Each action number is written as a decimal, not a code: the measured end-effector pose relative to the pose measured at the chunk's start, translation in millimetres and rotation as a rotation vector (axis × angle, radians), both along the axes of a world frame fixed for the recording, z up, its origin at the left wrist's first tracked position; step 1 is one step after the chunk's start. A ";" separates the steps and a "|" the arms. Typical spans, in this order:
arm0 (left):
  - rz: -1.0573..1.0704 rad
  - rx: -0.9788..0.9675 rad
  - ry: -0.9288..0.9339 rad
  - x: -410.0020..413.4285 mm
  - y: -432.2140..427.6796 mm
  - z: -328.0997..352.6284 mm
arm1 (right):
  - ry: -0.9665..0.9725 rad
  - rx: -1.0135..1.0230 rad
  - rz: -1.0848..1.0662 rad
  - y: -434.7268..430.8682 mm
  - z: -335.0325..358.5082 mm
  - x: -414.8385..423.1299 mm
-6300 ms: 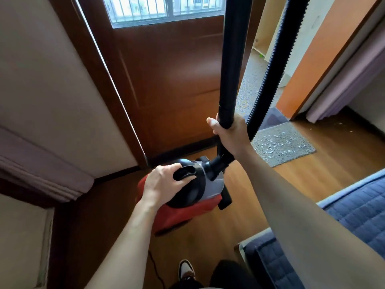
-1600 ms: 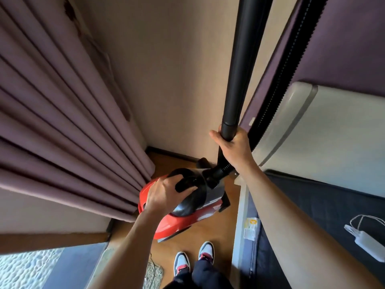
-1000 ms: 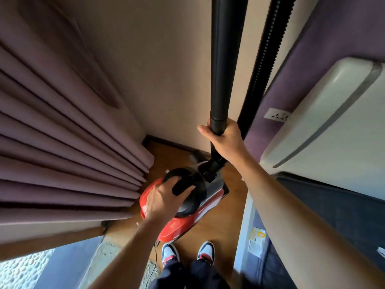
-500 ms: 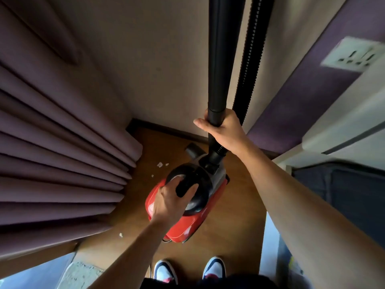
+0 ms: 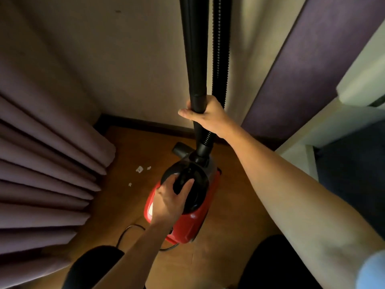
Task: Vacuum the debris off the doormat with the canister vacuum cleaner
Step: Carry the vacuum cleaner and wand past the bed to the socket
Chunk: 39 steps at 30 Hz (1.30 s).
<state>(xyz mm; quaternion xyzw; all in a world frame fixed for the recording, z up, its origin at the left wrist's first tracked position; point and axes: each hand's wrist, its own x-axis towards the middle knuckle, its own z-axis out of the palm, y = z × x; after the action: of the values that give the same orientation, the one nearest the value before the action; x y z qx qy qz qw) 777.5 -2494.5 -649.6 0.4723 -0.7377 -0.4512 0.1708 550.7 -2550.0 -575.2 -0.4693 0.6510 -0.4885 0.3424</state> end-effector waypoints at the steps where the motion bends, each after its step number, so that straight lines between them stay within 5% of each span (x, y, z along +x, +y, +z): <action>1: -0.004 -0.001 0.001 -1.2 -0.2 -7.4 | 0.002 0.000 0.004 -1.5 -6.7 -1.6; 10: 0.062 0.032 0.016 -8.6 8.9 -55.5 | -0.026 -0.007 -0.021 -9.8 -48.4 -2.2; 15: 0.043 0.091 0.052 -10.1 10.1 -55.9 | 0.031 -0.169 -0.301 -7.9 -67.1 15.6; 21: -0.181 0.434 0.192 -9.4 -6.7 -47.6 | 0.121 -0.205 -0.379 -17.7 -82.5 26.2; 31: 0.050 0.288 0.147 -4.9 8.4 -59.2 | 0.097 -0.134 -0.135 -41.5 -74.0 42.4; 39: 0.034 0.295 0.122 -11.9 -2.2 -65.3 | 0.073 -0.185 -0.181 -46.3 -79.3 46.3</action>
<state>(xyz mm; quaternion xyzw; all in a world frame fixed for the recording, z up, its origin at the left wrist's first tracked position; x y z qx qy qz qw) 765.6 -2496.6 -714.8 0.4764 -0.6435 -0.5797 0.1515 597.0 -2596.3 -654.5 -0.4560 0.6548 -0.5579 0.2281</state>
